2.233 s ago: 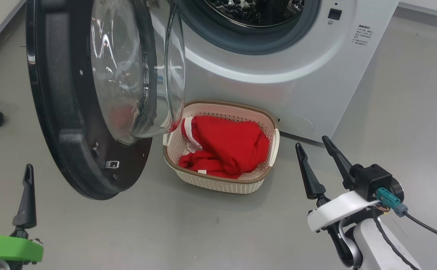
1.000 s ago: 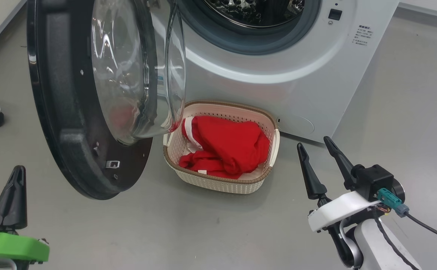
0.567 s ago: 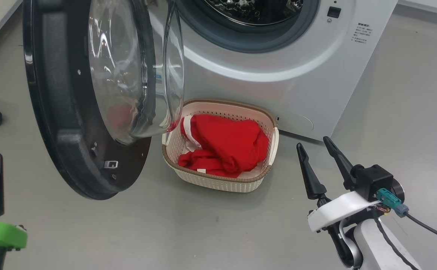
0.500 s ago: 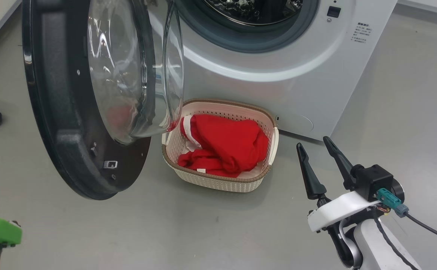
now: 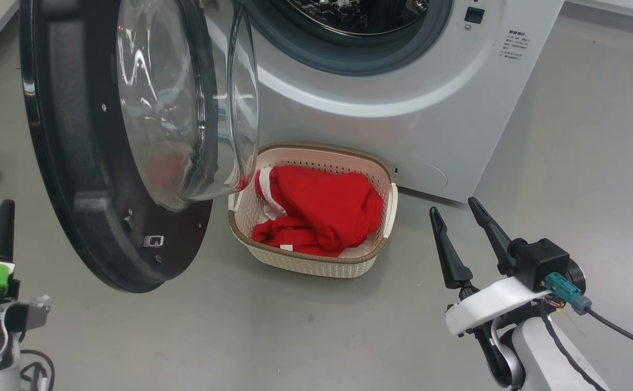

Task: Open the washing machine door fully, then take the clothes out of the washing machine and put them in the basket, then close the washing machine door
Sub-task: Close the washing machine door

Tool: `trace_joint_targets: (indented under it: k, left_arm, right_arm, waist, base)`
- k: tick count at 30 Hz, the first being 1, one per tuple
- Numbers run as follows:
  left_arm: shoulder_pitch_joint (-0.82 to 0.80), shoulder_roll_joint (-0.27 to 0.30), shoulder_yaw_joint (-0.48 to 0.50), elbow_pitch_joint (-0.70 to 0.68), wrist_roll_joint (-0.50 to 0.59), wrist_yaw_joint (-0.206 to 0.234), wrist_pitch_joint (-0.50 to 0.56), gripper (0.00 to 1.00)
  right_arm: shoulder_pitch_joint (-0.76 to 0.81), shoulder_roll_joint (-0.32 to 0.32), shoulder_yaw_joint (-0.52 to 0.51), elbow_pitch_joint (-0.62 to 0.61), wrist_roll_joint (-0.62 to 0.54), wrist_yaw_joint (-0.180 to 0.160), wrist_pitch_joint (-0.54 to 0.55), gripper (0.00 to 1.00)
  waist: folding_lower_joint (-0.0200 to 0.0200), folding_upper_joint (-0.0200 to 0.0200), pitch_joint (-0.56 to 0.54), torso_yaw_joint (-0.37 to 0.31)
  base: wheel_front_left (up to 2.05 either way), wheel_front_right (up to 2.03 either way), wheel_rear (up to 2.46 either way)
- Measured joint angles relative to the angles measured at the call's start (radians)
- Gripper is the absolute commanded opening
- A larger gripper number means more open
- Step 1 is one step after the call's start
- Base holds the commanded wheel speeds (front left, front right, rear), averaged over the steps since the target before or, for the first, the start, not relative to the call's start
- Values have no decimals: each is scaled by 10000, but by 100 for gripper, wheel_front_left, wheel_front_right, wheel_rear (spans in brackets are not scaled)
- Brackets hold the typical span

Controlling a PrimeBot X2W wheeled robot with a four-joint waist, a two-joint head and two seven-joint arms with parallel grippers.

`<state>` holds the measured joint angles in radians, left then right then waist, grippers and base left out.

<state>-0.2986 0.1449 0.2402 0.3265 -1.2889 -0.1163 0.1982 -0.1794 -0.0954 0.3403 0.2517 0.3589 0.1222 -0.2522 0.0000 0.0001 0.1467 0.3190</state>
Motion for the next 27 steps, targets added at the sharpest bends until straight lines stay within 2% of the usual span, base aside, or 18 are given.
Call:
trace_joint_targets:
  k: [4,8,16,20,27]
  left_arm:
    - [-277,-27,272,201,-1189,439,1172,0]
    - [-440,-40,481,209,-1937,865,2027,0]
    - [-465,-161,353,142,-3085,1427,3655,0]
    - [-465,-230,184,6,-3281,1643,4288,0]
    - [-408,-286,127,-470,-3937,1741,5315,0]
  right_arm:
    - [0,0,4,2,0,0,0,100]
    - [1,2,25,4,0,0,0,100]
    - [3,4,107,13,0,0,0,100]
    - [7,2,176,27,0,0,0,100]
    - [13,8,280,42,0,0,0,100]
  waist:
    - [0,0,-27,-35]
    - [0,0,-64,-51]
    - [0,0,-141,-44]
    - [0,0,-181,-28]
    - [0,0,-168,-89]
  base:
    - [0,0,0]
    - [0,0,0]
    - [0,0,0]
    - [0,0,0]
    - [0,0,0]
